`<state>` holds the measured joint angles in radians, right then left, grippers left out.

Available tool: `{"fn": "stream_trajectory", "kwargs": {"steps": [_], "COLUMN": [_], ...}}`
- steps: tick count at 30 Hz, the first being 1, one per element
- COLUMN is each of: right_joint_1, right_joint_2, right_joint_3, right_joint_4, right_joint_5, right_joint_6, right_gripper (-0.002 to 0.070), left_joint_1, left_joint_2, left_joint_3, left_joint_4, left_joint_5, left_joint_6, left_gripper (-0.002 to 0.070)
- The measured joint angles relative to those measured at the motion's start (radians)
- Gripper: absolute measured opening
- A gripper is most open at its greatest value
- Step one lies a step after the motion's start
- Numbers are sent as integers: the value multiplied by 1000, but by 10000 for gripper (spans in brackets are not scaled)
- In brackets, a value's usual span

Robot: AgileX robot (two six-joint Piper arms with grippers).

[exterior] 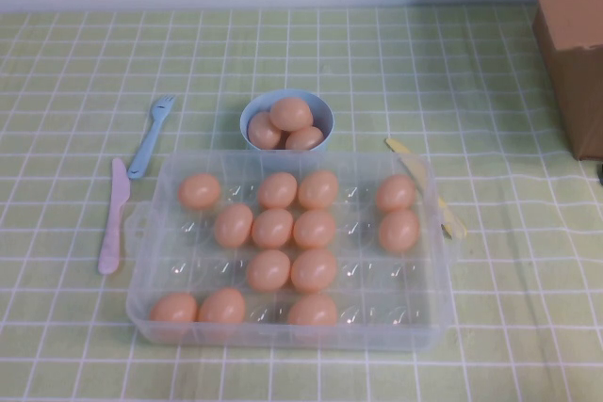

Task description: Take an egg out of the egg box

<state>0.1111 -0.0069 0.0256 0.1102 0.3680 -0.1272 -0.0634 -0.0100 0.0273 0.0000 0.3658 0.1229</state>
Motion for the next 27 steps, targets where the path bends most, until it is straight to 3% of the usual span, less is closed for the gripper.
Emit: {"fn": "stream_trajectory", "kwargs": {"steps": [6, 16, 24, 27], "right_joint_1": [0, 0, 0, 0], "right_joint_2": [0, 0, 0, 0], "right_joint_3": [0, 0, 0, 0], "right_joint_4": [0, 0, 0, 0], "right_joint_5": [0, 0, 0, 0], "right_joint_6": [0, 0, 0, 0], "right_gripper": [-17, -17, -17, -17], "left_joint_1": [0, 0, 0, 0], "left_joint_2": [0, 0, 0, 3], "left_joint_3": [0, 0, 0, -43], "left_joint_4": [-66, -508, -555, -558], "left_joint_5": [-28, -210, -247, -180], "left_joint_6": [0, -100, -105, -105], "left_gripper": [-5, -5, -5, -5]}}
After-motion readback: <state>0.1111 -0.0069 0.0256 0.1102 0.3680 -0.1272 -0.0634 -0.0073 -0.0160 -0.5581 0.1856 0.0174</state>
